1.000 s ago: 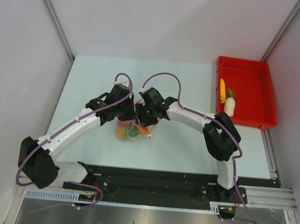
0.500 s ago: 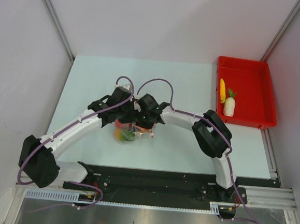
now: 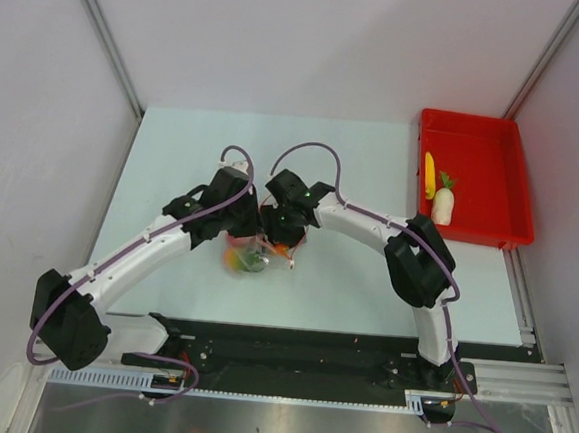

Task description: Open the zip-top bag and remove the fake food

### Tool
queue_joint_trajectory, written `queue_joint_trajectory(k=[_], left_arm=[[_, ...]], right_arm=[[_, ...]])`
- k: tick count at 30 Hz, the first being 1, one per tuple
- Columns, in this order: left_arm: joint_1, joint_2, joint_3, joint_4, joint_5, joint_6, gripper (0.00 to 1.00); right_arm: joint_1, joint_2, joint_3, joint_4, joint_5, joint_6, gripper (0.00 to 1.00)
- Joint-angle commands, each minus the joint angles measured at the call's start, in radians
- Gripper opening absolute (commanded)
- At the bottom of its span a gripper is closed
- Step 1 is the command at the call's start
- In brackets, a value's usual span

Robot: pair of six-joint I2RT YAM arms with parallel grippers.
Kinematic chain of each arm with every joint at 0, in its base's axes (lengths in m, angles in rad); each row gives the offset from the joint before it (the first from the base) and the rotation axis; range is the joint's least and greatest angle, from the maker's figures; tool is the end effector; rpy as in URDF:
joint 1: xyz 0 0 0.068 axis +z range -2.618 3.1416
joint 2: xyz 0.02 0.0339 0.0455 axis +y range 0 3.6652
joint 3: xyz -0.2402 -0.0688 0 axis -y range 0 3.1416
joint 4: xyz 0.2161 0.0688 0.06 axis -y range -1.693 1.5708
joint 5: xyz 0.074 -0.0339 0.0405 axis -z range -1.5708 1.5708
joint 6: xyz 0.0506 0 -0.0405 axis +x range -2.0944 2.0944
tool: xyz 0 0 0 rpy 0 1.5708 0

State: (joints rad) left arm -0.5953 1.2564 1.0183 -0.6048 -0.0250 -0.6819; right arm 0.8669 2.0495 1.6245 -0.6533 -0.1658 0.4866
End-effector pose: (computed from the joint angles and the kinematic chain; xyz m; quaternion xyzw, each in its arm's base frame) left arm 0.2100 -0.1407 0.2563 -0.0449 0.9334 -0.2028 0.2928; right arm 0.2595 0.3186 0.1831 -0.2025 0.9453 0.2147 0.1391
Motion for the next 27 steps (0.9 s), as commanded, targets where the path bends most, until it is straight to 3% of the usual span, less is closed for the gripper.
queue_joint_trajectory(k=[1, 6, 15, 20, 27], left_arm=[[-0.003, -0.015, -0.011, 0.000, -0.015, 0.004, 0.00], [-0.004, -0.034, -0.021, 0.011, 0.000, -0.016, 0.00], [-0.050, -0.086, -0.063, 0.091, 0.077, -0.090, 0.00], [-0.052, -0.110, -0.066, 0.044, 0.033, -0.082, 0.00], [-0.047, -0.108, -0.005, -0.053, -0.075, -0.022, 0.00]], right_arm=[[0.012, -0.130, 0.150, -0.100, -0.069, 0.058, 0.25], [-0.017, -0.184, 0.167, -0.126, -0.126, 0.131, 0.24], [-0.065, -0.141, 0.135, 0.076, -0.080, 0.310, 0.18], [-0.071, -0.129, 0.175, -0.002, -0.084, 0.256, 0.18], [-0.034, -0.322, -0.011, -0.005, -0.089, 0.121, 0.14]])
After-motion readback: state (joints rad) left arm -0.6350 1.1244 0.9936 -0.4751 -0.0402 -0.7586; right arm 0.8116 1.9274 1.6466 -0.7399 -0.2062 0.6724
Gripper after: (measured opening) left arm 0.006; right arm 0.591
